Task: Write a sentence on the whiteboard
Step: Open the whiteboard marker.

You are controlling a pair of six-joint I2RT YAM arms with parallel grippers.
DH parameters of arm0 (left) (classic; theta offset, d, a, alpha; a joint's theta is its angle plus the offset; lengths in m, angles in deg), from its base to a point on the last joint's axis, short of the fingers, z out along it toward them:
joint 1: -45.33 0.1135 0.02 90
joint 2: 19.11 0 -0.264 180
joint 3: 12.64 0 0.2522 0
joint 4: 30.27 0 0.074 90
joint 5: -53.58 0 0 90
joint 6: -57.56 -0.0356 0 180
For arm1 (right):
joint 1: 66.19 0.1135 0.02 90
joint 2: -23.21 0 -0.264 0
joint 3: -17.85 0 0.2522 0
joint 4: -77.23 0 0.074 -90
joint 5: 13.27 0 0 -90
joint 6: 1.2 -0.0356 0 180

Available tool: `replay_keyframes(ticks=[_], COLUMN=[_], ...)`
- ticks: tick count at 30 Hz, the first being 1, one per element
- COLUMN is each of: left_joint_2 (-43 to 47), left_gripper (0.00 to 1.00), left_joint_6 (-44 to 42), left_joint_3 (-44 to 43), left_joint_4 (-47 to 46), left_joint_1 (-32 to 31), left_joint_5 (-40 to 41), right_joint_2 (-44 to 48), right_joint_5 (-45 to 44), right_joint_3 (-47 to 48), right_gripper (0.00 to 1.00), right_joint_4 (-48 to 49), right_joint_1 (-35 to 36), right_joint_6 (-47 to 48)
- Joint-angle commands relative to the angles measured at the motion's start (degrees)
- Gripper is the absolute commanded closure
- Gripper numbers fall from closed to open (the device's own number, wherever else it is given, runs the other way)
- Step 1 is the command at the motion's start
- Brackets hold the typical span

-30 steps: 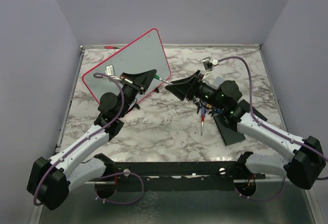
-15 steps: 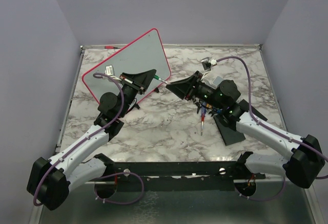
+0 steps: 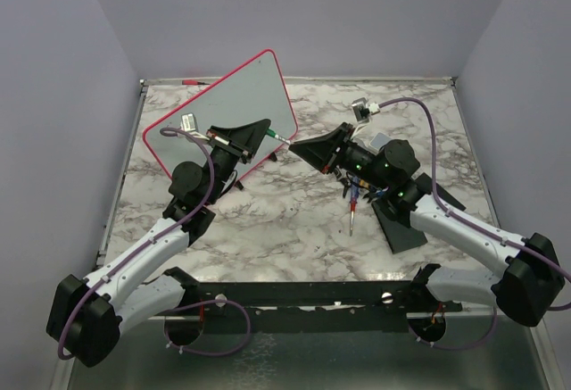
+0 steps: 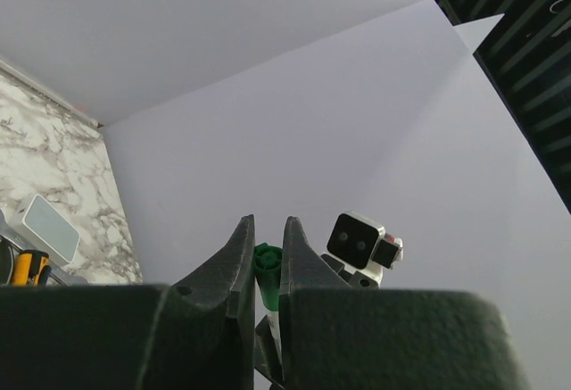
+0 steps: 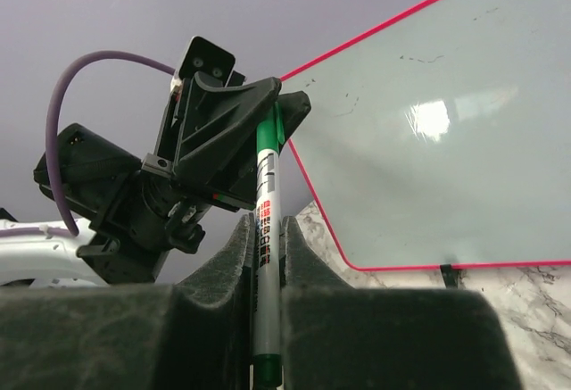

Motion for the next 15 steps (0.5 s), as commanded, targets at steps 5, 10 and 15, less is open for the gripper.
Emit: replay_keyframes(ticks=[5,10,15], left_joint_2=[0.64,1.83,2.29], left_gripper=[1.00,1.00,1.00], left_joint_6=[-2.86,-4.12,-4.22], left_joint_3=[-0.15,-0.82,-1.37], left_joint_4=[1.78,1.90,2.74], left_joint_1=[0.41,0.77,2.33], left_joint_5=[2.42,3.92,3.98], right_joint_2=[0.53,2.20,3.36], right_joint_5=[1.05,-0.09,0.35], right_joint_3=[-0.98,-3.29,-4.72], right_gripper=[0.99,0.99,0.99], right_joint_4=[3.54,3.96,3.71], right_joint_1=[0.19,0.19,0.27], right_joint_6=[1.52,2.01,2.59])
